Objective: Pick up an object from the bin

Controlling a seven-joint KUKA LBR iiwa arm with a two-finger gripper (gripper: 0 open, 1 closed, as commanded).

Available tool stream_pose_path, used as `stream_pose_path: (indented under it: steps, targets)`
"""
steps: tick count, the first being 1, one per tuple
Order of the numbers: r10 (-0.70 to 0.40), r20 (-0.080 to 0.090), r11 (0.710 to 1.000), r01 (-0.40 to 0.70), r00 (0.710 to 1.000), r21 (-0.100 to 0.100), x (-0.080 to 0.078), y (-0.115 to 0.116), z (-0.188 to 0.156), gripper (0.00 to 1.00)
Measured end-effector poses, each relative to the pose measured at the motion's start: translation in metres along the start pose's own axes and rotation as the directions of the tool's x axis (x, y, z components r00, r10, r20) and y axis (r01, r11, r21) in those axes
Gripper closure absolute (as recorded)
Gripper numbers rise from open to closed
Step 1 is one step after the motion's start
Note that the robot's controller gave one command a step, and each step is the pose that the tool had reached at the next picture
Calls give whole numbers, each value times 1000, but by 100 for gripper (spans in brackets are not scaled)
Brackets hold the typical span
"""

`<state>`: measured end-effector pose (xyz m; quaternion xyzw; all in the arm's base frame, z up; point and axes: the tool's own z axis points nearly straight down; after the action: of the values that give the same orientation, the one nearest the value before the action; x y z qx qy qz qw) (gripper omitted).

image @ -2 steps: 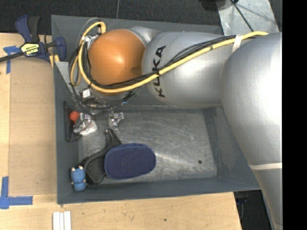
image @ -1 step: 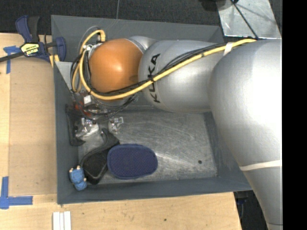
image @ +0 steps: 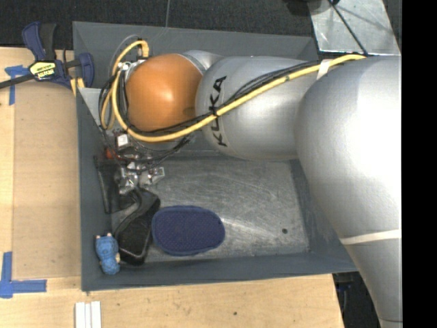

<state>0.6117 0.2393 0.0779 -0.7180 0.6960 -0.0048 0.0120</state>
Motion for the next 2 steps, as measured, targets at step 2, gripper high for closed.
stream_pose_path:
  steps: [2]
  targets:
    - [36,-13,999,-36,999,-34,20,82,-110,100]
